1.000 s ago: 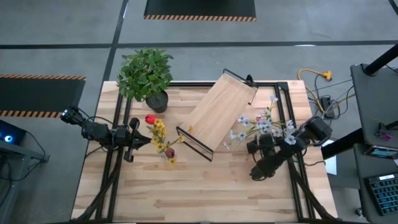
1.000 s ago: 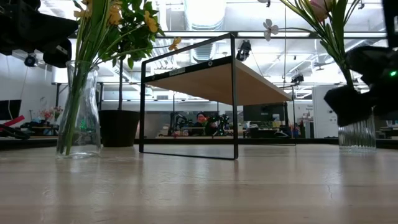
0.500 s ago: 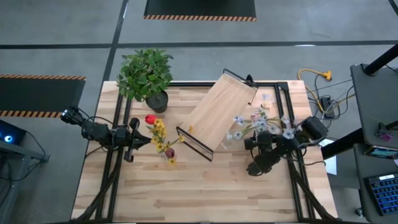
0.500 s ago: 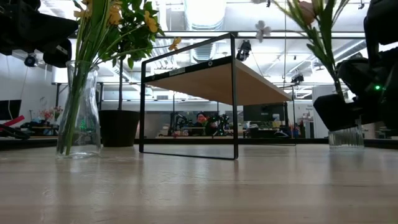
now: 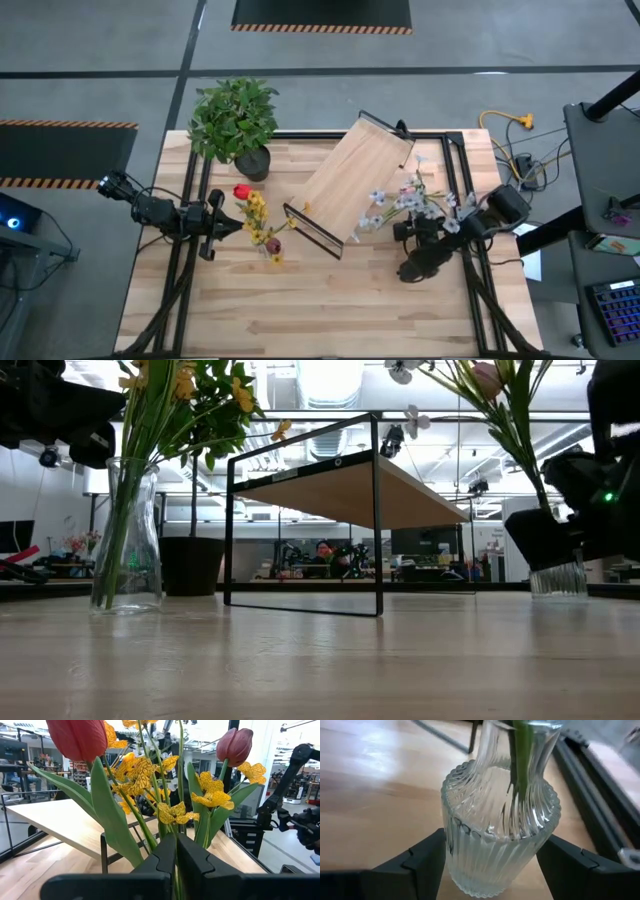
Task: Pick and place flowers into a vace then onto a shelf
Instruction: Put the right flower vase on the shelf
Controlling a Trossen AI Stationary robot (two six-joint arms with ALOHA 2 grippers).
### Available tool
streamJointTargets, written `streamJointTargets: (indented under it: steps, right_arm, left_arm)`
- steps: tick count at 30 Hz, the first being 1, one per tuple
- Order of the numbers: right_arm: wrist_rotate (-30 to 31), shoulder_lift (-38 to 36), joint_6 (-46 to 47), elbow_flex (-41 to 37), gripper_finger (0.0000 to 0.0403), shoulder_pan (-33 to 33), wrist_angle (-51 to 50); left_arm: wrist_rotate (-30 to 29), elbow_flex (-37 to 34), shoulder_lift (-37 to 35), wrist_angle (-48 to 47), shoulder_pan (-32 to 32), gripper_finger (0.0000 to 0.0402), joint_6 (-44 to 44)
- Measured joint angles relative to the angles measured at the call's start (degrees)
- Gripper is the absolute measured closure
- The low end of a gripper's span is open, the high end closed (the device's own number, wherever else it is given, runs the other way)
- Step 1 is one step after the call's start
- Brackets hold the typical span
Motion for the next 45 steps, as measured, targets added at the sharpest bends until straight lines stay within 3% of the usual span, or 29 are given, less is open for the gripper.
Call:
streamJointTargets:
  steps: [4, 8, 20, 29, 35, 41, 45]
  right_arm:
    - [0.26, -3.95, -1.63, 1.6, 0.0141, 2.29, -2.39]
    - [6.59, -9.81, -6.46, 3.32, 0.0142, 5.1, -2.66]
    - [19.82, -26.97, -35.19, 11.05, 0.0142, 5.82, -2.79]
    - [27.5, -37.23, -55.16, 15.43, 0.0142, -0.93, -2.21]
    - [26.9, -41.31, -72.72, 15.83, 0.0142, -10.05, 7.62]
    - [19.29, -42.83, -99.68, 15.0, 0.0142, -17.02, 31.24]
    - [15.37, -43.15, -109.06, 14.01, 0.0142, -21.36, 40.08]
  left_arm:
    - [0.01, 0.0, 0.02, 0.0, 0.0, 0.0401, 0.0]
    - [0.0, 0.0, 0.0, 0.0, 0.0, 0.0402, 0.0]
    - [0.01, 0.0, 0.0, 0.0, 0.0, 0.0401, 0.0]
    - [0.02, 0.0, 0.0, 0.0, 0.02, 0.0401, 0.0]
    - [0.01, 0.0, 0.0, 0.0, 0.0, 0.0402, 0.0]
    - [0.02, 0.0, 0.01, 0.0, 0.01, 0.0401, 0.0]
    - [0.0, 0.0, 0.02, 0.0, 0.0, 0.0401, 0.0]
